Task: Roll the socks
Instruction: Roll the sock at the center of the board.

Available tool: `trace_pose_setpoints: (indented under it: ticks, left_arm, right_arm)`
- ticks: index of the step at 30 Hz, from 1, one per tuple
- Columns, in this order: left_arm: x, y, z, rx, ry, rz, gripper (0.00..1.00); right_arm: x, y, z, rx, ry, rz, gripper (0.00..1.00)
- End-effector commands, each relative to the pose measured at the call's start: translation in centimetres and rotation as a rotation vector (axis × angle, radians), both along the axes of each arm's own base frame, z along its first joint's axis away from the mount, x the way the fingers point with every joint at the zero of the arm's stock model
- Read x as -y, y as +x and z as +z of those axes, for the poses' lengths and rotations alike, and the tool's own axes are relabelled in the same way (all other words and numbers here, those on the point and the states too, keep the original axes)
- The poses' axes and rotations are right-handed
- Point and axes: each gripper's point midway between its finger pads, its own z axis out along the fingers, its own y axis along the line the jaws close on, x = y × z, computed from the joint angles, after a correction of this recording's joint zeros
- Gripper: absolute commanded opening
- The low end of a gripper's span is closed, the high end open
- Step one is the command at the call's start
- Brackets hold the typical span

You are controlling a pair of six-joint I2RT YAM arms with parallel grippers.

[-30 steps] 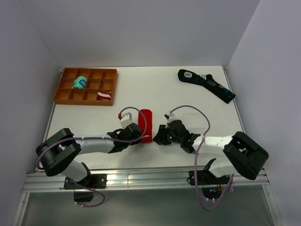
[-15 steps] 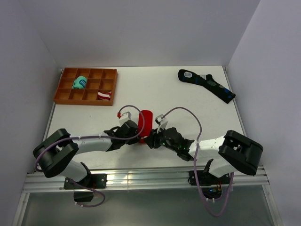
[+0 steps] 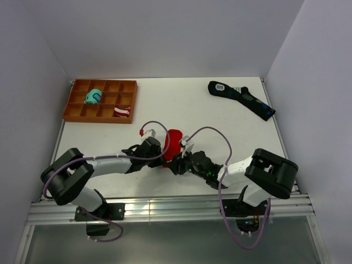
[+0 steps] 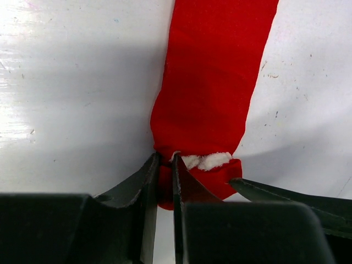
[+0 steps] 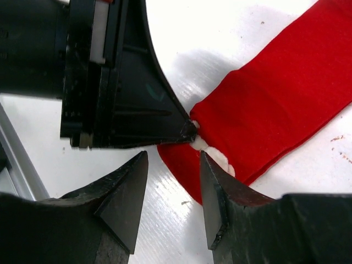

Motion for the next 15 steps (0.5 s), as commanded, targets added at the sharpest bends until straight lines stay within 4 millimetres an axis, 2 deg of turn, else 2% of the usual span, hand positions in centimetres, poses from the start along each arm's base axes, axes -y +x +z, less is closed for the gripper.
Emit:
trace_pose_setpoints:
  ticks: [1,7,15]
  left_arm:
    - [-4.4,-4.0,-4.8,-0.184,0.201,-0.064,0.0]
    - [-5.2,-3.8,-5.0,-0.212,0.202,-0.08,0.0]
    - [-5.5,-4.2,-5.3,-0.242,0.202,-0.093,0.0]
  right_arm:
    - [-0.2,0.0,1.0,0.063,0.045,0.012,0.5]
    - [-0.4,-1.6,1.8,0.059,0.11,0.101,0.52]
    - [0.3,-1.0,2.7,0.115,0.138,0.134,0.52]
